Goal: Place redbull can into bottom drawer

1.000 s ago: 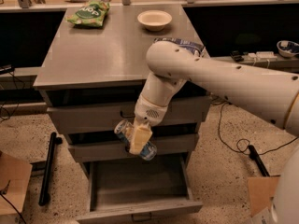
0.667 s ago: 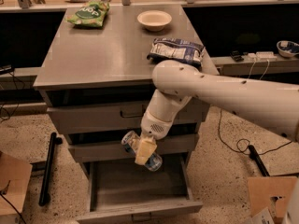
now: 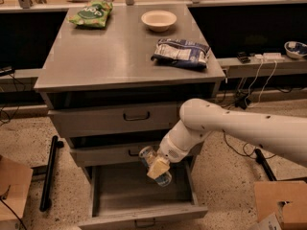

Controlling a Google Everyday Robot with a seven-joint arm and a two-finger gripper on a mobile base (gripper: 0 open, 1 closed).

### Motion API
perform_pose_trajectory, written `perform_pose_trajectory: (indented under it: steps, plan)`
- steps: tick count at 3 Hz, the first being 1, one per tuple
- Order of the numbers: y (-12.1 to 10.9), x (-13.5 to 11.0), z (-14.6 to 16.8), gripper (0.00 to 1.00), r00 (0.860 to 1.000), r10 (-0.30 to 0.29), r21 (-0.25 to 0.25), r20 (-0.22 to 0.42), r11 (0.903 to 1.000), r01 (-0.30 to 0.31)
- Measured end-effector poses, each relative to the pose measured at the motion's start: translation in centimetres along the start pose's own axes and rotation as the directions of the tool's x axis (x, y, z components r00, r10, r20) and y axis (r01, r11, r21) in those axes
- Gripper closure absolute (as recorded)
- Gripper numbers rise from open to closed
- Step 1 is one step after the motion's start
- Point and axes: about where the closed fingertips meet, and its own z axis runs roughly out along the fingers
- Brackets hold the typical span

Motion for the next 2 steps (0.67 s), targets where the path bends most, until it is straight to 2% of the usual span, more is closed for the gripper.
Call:
perform_pose_trajectory:
  steps: [1, 2]
  plan:
    - [-1.1, -0.7, 0.1, 1.00, 0.999, 0.004, 0.040, 0.034, 0.9992, -0.005]
    - [-1.8, -0.3, 1.8, 1.00, 0.999, 0.035, 0.046, 0.002, 0.9983, -0.035]
